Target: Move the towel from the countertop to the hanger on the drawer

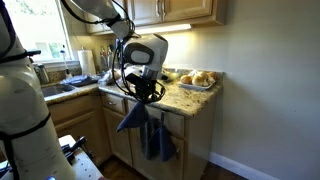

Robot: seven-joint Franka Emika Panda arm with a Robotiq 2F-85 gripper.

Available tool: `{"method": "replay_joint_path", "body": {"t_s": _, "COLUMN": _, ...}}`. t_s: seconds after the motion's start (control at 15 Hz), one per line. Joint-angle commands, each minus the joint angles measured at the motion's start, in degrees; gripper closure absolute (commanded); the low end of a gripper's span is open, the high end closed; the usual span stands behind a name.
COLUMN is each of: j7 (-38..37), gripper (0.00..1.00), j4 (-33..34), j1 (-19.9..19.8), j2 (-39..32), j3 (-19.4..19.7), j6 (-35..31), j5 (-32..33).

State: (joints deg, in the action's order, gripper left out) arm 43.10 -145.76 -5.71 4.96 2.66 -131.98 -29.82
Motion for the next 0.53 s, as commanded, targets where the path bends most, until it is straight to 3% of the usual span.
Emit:
{"method": "replay_joint_path", "body": {"t_s": 0.0, "j7": 1.6, "gripper": 0.93, "j4": -2.5, "j1": 0.7, "j2": -0.8, "j3": 2.3, "j6": 1.1, "j5": -0.8}}
{"method": "replay_joint_path", "body": {"t_s": 0.47, "j7": 8.9, "gripper": 0.93, "j4": -0.2, "j1": -0.8, "j2": -9.0, "j3": 3.0, "j6": -0.7, "j5": -3.4}}
